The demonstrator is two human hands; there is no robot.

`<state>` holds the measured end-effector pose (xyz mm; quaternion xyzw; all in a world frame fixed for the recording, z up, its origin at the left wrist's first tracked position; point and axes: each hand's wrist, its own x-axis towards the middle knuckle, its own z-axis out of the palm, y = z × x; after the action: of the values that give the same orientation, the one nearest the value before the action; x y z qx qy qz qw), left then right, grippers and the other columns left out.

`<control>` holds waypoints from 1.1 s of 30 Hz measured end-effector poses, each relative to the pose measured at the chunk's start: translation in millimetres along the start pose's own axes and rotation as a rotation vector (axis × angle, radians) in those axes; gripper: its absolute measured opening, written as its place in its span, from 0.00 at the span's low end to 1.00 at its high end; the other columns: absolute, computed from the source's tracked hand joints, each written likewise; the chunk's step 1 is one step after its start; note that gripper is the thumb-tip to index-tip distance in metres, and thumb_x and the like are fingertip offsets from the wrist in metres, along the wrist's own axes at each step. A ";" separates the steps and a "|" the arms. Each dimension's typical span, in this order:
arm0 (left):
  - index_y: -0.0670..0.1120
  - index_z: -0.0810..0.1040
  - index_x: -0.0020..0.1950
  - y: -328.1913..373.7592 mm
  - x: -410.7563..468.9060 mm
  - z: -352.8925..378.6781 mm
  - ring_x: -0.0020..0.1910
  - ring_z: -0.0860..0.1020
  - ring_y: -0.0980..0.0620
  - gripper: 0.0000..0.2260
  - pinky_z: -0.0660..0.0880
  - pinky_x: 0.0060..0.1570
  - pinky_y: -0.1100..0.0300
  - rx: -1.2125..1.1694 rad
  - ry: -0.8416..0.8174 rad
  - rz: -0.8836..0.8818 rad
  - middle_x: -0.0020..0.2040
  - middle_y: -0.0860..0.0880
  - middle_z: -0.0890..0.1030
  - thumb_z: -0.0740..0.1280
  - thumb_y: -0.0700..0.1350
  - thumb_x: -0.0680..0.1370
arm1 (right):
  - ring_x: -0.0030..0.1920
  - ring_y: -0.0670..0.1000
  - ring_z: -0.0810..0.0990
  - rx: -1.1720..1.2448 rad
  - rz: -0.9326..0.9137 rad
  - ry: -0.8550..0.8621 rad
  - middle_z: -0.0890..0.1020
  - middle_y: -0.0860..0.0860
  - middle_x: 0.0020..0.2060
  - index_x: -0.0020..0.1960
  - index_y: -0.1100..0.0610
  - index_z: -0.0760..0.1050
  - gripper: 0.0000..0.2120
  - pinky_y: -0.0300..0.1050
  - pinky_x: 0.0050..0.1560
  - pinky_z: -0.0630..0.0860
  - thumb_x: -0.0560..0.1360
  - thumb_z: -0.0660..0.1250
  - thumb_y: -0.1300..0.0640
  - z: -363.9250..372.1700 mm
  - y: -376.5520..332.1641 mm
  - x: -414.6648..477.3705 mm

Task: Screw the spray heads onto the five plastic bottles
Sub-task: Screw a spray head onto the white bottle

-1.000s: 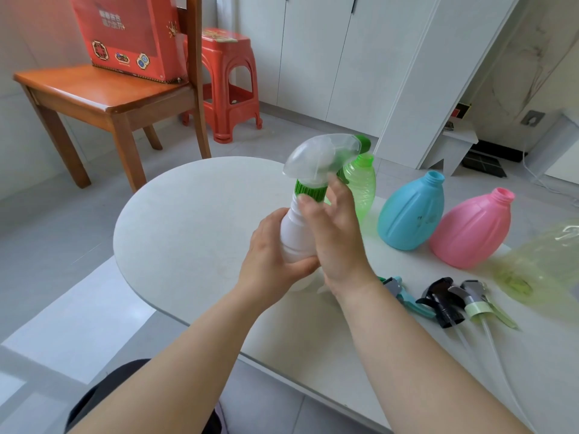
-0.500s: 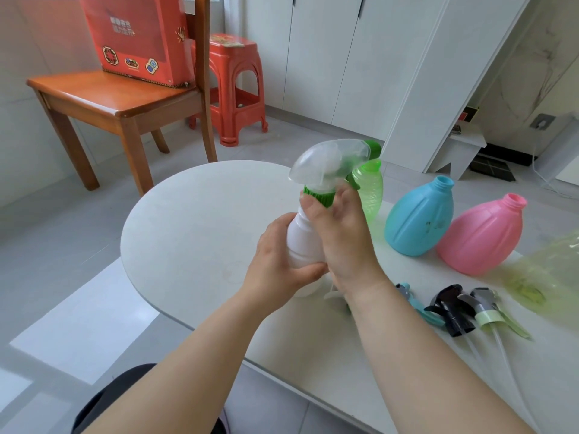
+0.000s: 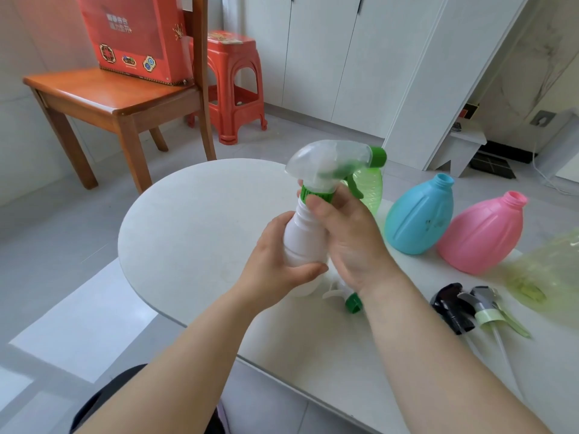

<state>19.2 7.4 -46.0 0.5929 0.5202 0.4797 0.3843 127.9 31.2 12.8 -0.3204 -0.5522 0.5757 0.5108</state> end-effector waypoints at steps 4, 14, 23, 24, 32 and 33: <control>0.69 0.63 0.49 -1.6 2.1 0.0 0.48 0.73 0.64 0.28 0.68 0.37 0.80 0.018 -0.026 0.012 0.51 0.59 0.73 0.74 0.43 0.65 | 0.42 0.41 0.81 0.114 0.051 -0.058 0.84 0.42 0.35 0.39 0.51 0.80 0.10 0.36 0.51 0.77 0.58 0.71 0.58 -15.5 -7.3 2.8; 0.66 0.65 0.52 6.0 8.0 -15.4 0.45 0.75 0.67 0.26 0.72 0.41 0.75 0.036 -0.249 -0.022 0.49 0.59 0.76 0.71 0.48 0.59 | 0.46 0.47 0.81 -0.120 0.031 -0.157 0.83 0.49 0.45 0.46 0.49 0.77 0.12 0.42 0.51 0.78 0.64 0.70 0.60 -18.4 -8.9 3.4; 0.59 0.67 0.58 6.3 6.8 -18.3 0.52 0.77 0.53 0.32 0.77 0.50 0.56 -0.004 -0.318 -0.048 0.53 0.51 0.78 0.69 0.53 0.55 | 0.52 0.40 0.80 -0.174 0.039 -0.369 0.83 0.42 0.46 0.49 0.52 0.76 0.13 0.29 0.47 0.74 0.66 0.66 0.62 -22.6 -15.7 13.1; 0.56 0.67 0.59 6.5 5.4 -16.2 0.52 0.77 0.54 0.33 0.77 0.49 0.57 -0.003 -0.305 -0.040 0.54 0.50 0.78 0.69 0.53 0.55 | 0.53 0.40 0.79 -0.158 0.015 -0.344 0.83 0.42 0.46 0.48 0.51 0.76 0.12 0.29 0.47 0.73 0.66 0.66 0.60 -21.6 -13.6 8.6; 0.55 0.63 0.64 10.3 4.5 -15.8 0.57 0.75 0.49 0.37 0.75 0.57 0.46 -0.007 -0.333 -0.035 0.59 0.48 0.75 0.70 0.52 0.56 | 0.50 0.40 0.80 -0.229 -0.013 -0.232 0.83 0.40 0.44 0.45 0.46 0.78 0.10 0.33 0.49 0.76 0.64 0.69 0.55 -19.2 -10.3 -1.3; 0.57 0.63 0.64 9.7 6.0 -17.7 0.58 0.75 0.50 0.36 0.75 0.57 0.47 -0.009 -0.361 -0.028 0.59 0.48 0.75 0.70 0.52 0.57 | 0.52 0.42 0.80 -0.264 0.020 -0.330 0.83 0.40 0.46 0.47 0.46 0.77 0.12 0.34 0.50 0.76 0.65 0.68 0.56 -22.2 -14.8 2.0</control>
<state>4.4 11.0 -31.4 0.6604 0.4491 0.3623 0.4806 151.5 38.0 23.3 -0.2915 -0.6959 0.5481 0.3610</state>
